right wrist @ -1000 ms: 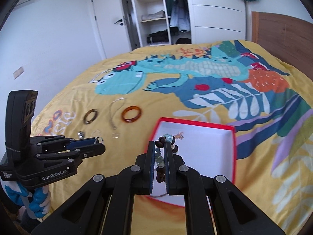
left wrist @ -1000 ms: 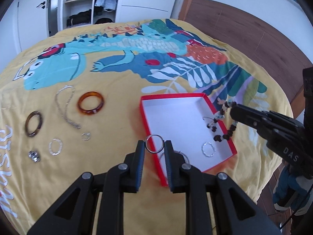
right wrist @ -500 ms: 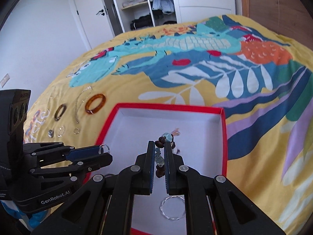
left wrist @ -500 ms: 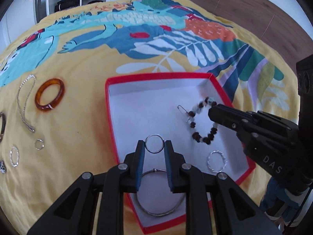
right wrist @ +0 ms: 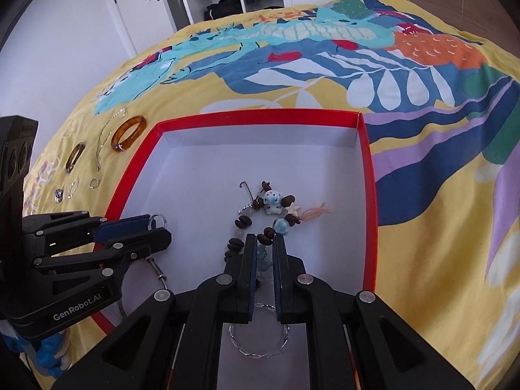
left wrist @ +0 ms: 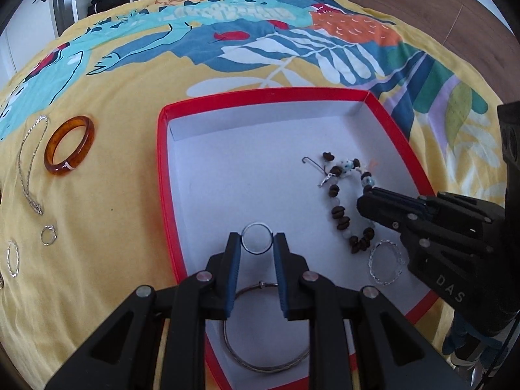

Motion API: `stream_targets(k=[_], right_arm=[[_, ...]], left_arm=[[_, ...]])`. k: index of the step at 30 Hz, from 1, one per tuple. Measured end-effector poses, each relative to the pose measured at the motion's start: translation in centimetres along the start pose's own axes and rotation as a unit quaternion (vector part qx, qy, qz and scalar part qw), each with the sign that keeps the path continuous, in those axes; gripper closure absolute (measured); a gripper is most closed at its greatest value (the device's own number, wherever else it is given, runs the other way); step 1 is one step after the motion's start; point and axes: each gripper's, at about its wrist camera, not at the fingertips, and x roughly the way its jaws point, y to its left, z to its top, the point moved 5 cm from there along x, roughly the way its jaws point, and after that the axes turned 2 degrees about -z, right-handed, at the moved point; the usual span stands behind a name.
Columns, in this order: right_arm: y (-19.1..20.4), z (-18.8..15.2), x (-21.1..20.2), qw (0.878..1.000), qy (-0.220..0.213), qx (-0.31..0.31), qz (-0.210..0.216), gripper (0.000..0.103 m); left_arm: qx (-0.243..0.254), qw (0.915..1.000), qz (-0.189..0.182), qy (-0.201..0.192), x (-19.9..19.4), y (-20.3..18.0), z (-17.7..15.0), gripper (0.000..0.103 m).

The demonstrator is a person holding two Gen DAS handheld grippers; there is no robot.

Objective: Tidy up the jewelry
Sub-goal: 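Carry the ring and beaded bracelet into the red box and open both tools, then withdraw both tools from the red box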

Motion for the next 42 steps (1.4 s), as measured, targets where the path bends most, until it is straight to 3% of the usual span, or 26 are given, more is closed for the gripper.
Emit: stream_targets(k=[4,7,9,16,22,23,27,42], right_arm=[[0.1,-0.2,0.0,1.0,0.006,-0.007,-0.009,0.093],[0.2,-0.2,-0.4,1.0,0.005,-0.014,-0.014,0.086],[0.2,-0.2,-1.1,1.0,-0.001,-0.017,-0.024,0.062],[-0.2,0.2,-5.3,0.999,-0.027,-0.012,-0.035,0.061],[0.8,0.3,-10.6,0.997,-0.059,-0.012,-0.044,0.061],[1.1,0.4,-11.4,0.997,-0.064,-0.012,-0.044,0.06],[3.1,0.7,-15.4,0.995,-0.093,-0.013,-0.041,0.057],[13.7,-0.2,-28.3,0.98,-0.193,-0.043,-0.004,0.056]], left_arm=[[0.005,1.0,0.006,0.004,0.2,-0.1,0.0,0.083],[0.007,0.9999,0.007,0.009,0.1,-0.1,-0.1,0.083],[0.005,0.9999,0.004,0.011,0.0,-0.1,-0.1,0.083],[-0.001,0.9999,-0.013,-0.007,-2.8,-1.0,0.2,0.083],[0.013,0.999,-0.021,-0.036,-8.2,-2.6,0.3,0.083],[0.017,0.9988,-0.018,-0.041,-9.3,-2.7,0.2,0.083],[0.023,0.9979,-0.005,-0.061,-13.5,-2.4,-0.4,0.065],[-0.016,0.985,0.069,-0.157,-30.4,2.7,-5.2,0.064]])
